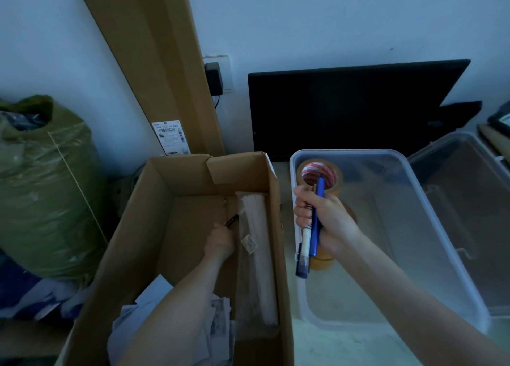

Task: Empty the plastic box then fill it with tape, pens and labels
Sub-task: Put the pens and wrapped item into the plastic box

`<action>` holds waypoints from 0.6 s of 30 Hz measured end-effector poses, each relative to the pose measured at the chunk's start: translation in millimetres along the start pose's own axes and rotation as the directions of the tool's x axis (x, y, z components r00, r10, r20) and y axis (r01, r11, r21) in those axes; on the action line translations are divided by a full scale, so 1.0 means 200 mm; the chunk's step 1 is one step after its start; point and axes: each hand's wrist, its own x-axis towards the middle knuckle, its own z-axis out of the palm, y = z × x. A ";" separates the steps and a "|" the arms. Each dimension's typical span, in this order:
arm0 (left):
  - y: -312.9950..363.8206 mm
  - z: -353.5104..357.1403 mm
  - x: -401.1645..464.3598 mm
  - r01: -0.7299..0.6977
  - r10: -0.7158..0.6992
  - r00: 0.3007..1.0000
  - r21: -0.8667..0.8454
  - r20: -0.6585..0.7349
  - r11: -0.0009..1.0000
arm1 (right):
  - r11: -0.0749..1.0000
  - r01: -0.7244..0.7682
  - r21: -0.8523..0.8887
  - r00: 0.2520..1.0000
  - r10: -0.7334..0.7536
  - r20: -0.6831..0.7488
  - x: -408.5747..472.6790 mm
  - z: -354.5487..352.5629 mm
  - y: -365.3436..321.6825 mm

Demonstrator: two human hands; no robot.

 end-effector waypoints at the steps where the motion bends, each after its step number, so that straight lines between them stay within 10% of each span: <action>1: -0.01 -0.01 -0.01 0.006 -0.006 1.000 -0.019 -0.003 1.000 | 1.000 0.000 -0.009 1.000 0.000 0.005 -0.01 0.00 -0.01; 12: -0.01 -0.26 -0.53 -0.321 0.256 0.947 -0.595 -0.194 0.737 | 0.999 0.041 -0.031 0.994 -0.044 -0.103 -0.08 -0.21 -0.19; 18: 0.15 -0.35 -0.89 -0.403 0.463 0.872 -0.766 -0.157 0.501 | 0.910 -0.092 -0.404 0.971 -0.007 -0.238 -0.01 -0.40 -0.37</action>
